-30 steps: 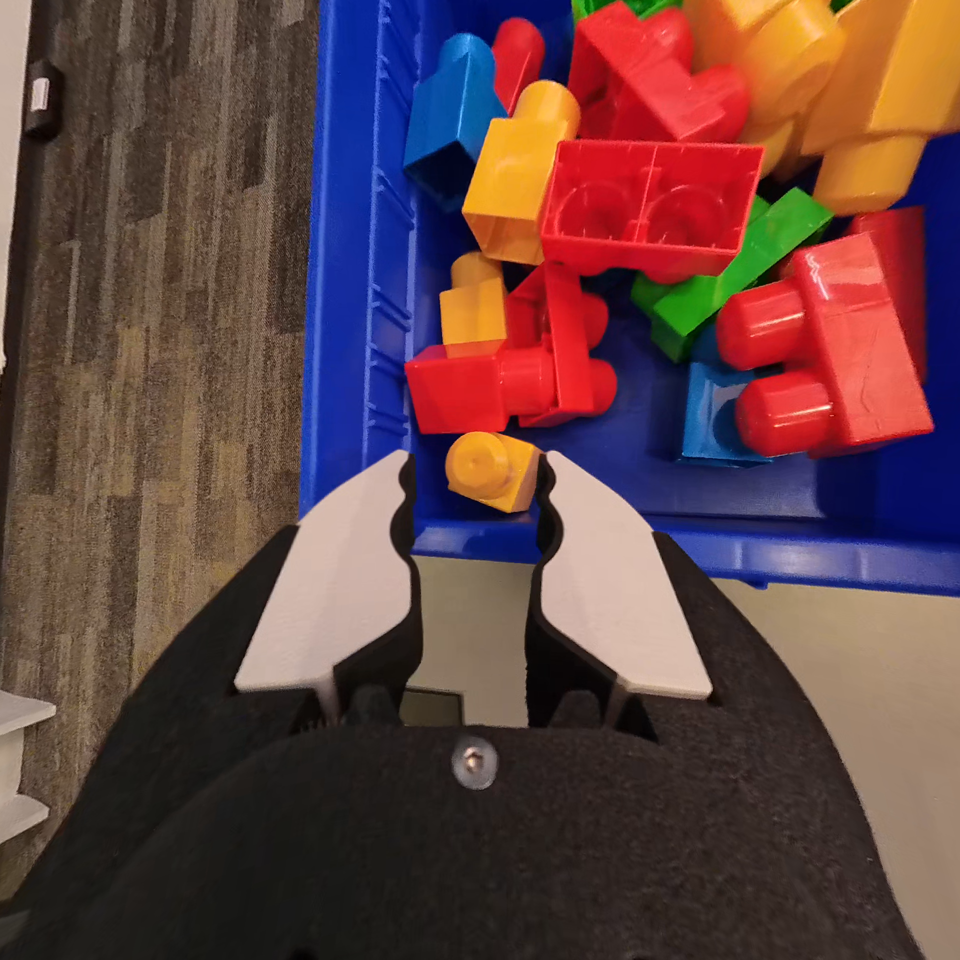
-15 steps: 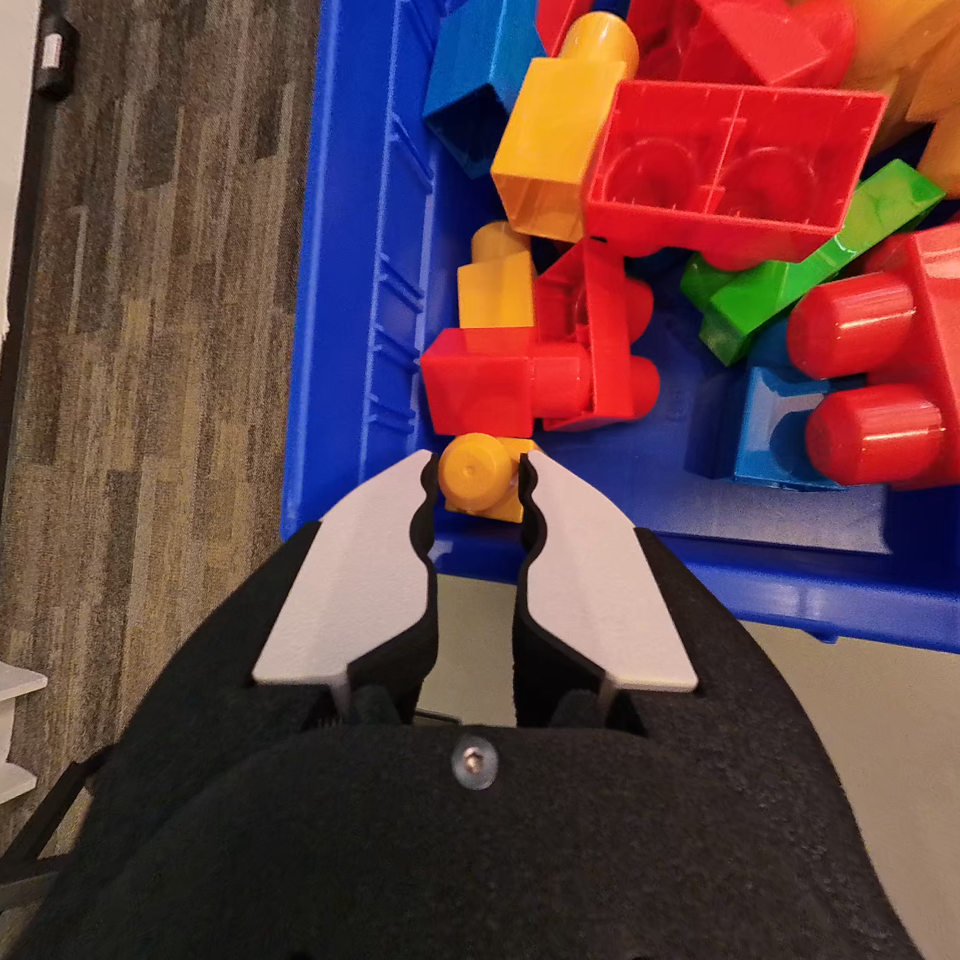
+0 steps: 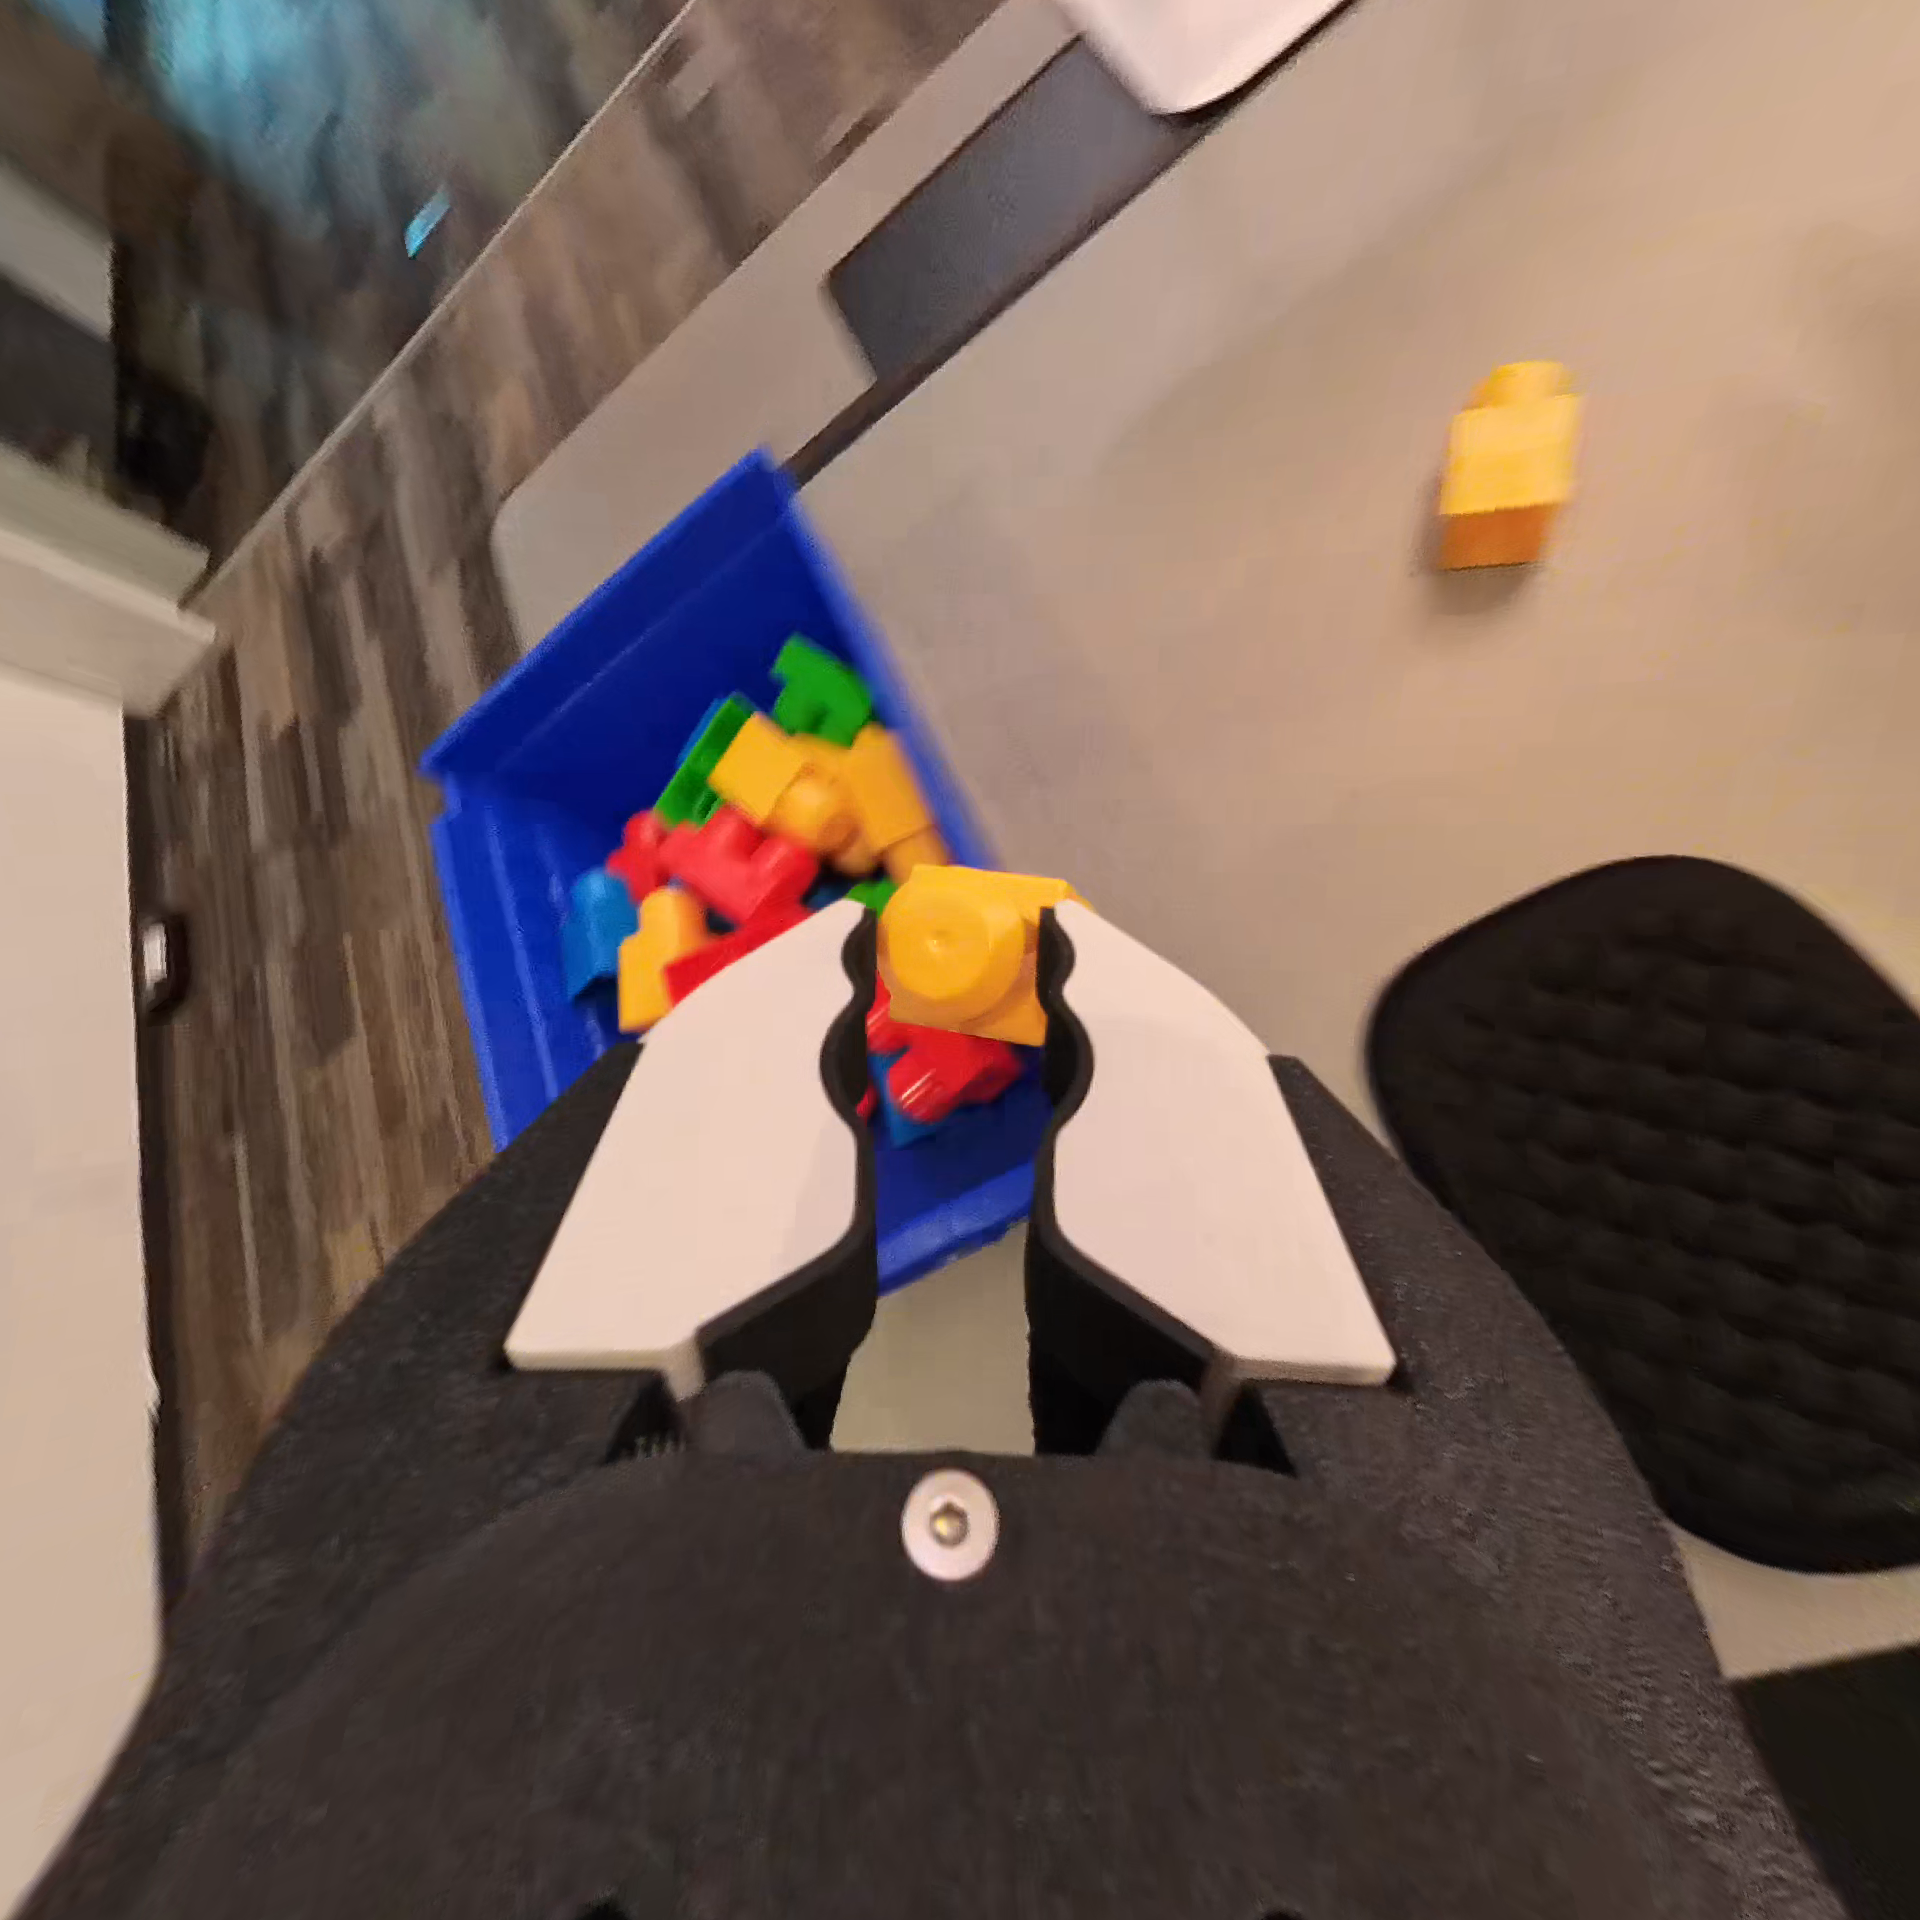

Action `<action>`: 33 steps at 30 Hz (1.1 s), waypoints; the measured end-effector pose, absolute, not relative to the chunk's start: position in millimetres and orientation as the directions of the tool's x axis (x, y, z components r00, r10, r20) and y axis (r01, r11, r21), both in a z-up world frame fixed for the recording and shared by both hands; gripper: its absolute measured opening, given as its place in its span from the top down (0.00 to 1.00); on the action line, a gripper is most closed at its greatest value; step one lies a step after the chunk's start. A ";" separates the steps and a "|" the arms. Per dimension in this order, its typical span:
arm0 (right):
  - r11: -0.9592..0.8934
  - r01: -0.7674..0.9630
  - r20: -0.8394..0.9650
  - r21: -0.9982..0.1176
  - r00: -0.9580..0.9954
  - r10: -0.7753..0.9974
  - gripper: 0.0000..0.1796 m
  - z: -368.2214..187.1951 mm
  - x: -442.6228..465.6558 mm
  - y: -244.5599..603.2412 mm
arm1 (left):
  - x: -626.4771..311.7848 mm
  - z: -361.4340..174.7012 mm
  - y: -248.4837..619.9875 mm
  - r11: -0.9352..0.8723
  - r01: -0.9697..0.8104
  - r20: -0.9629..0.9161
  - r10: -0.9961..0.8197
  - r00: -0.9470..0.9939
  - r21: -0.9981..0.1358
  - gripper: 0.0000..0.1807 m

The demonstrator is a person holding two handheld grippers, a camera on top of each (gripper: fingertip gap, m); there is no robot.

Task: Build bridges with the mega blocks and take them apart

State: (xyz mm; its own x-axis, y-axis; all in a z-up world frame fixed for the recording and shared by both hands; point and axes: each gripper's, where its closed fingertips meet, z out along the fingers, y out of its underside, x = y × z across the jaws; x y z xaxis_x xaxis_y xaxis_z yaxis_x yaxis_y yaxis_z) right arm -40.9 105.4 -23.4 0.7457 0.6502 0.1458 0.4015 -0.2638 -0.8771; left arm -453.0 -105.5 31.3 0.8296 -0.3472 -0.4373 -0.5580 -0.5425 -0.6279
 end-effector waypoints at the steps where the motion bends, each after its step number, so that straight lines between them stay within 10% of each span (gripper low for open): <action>1: -0.262 0.399 0.145 -0.879 0.746 0.650 0.67 -22.6 -40.6 105.1 | -431.7 30.5 -104.5 -0.524 -0.600 -0.447 -0.400 0.800 -0.605 0.84; 17: -0.260 0.368 0.132 -0.893 0.764 0.632 0.66 -14.9 -26.9 105.2 | -370.2 -91.4 -64.4 -0.545 -0.831 -0.443 -0.721 0.533 -0.113 0.84; 33: -0.271 0.338 0.105 -0.901 0.778 0.620 0.66 -12.5 -17.7 109.3 | -349.6 -122.6 -28.1 -0.582 -0.768 -0.355 -0.682 0.640 -0.267 0.84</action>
State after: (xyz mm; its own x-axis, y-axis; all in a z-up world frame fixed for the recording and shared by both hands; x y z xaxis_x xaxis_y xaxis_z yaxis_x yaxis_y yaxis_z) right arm -17.7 109.3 -12.5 0.7779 0.6196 0.1050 0.3378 -0.2713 -0.9013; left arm -349.6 -28.1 -122.6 0.6396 -0.6816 -0.3555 -0.7683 -0.5816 -0.2672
